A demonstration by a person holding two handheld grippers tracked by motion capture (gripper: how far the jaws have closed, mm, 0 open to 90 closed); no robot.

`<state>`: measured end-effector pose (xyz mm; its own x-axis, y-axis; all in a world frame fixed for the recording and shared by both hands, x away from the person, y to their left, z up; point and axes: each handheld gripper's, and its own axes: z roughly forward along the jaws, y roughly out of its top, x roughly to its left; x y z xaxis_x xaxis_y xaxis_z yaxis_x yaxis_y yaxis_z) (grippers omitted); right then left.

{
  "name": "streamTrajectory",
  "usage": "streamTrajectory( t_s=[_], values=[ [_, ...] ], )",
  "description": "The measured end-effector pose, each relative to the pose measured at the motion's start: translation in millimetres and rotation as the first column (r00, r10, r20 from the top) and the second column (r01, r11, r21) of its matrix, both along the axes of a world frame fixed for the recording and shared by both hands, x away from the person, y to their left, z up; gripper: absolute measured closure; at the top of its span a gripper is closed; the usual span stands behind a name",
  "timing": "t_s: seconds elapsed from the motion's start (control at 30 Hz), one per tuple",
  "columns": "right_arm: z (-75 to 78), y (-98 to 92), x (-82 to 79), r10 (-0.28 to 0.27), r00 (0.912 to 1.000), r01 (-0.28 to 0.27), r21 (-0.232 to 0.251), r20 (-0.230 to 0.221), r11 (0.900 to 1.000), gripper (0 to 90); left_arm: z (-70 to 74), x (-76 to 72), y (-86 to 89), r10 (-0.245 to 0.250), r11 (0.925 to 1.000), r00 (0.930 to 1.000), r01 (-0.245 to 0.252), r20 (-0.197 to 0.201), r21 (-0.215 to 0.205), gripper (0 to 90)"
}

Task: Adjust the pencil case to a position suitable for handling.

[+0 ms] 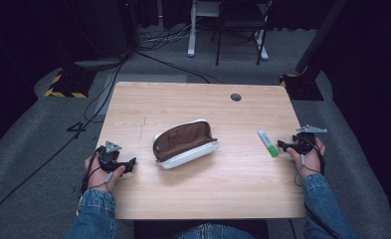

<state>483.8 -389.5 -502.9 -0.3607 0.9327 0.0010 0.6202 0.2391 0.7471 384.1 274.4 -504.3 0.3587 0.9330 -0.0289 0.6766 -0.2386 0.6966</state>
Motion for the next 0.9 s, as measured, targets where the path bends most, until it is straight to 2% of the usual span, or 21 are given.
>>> streamTrajectory(
  t_s=[0.13,0.2,0.3,0.73,0.9],
  values=[
    [0.0,0.1,-0.1,0.000,1.0000,0.000,-0.001,0.000,1.000,23.1,2.0,-0.2,0.9,0.000,1.0000,1.0000,0.000,-0.006,-0.006,23.0],
    [0.0,0.0,0.0,0.001,1.0000,-0.001,-0.002,0.001,1.000,23.1,5.0,-0.5,0.1,0.000,0.9994,1.0000,0.000,0.003,-0.035,24.3],
    [0.0,0.0,0.0,0.001,1.0000,-0.001,-0.002,0.002,1.000,23.1,9.2,-1.2,-1.2,-0.004,0.9995,1.0000,0.004,0.001,-0.030,24.4],
    [-0.1,0.2,-0.5,0.008,1.0000,-0.008,-0.004,0.004,1.000,23.1,34.9,-3.7,-16.8,-0.056,0.9971,0.9964,0.059,0.064,-0.049,25.1],
    [0.0,0.7,-0.9,0.010,0.9999,-0.010,-0.002,0.001,1.000,23.1,43.5,-5.7,-21.8,-0.063,0.9944,0.9937,0.070,0.093,-0.079,25.4]
  ],
)
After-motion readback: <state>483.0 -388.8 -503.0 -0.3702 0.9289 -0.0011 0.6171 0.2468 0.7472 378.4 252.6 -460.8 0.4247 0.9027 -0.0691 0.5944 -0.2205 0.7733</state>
